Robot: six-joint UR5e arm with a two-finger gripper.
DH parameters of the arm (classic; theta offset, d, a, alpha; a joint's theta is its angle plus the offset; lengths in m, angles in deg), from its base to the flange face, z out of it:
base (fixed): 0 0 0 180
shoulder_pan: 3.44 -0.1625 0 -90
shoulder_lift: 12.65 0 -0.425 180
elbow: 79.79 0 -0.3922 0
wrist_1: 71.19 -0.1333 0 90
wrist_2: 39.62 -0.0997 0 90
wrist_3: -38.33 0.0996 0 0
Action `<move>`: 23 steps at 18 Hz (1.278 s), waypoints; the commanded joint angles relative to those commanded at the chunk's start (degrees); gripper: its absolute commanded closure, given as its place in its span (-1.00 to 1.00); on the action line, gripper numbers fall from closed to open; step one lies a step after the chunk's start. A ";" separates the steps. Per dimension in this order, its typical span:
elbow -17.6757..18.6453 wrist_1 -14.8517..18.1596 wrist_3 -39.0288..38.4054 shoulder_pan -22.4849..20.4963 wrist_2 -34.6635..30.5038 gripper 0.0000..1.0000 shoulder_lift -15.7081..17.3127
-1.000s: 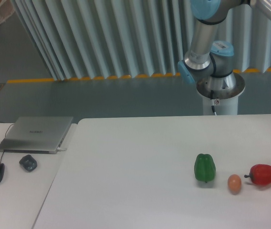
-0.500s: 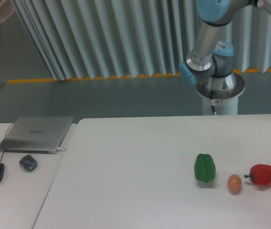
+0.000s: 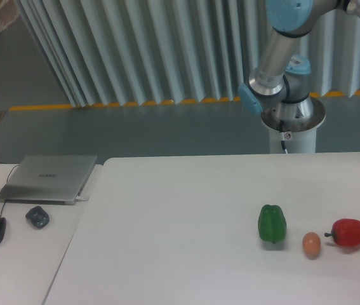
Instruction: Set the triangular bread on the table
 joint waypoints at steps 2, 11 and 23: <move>0.70 0.70 4.38 0.88 -0.27 -1.00 -0.53; 0.62 5.79 10.21 -2.36 0.43 -1.00 0.25; -1.58 8.34 -2.17 -3.33 1.67 -0.07 0.61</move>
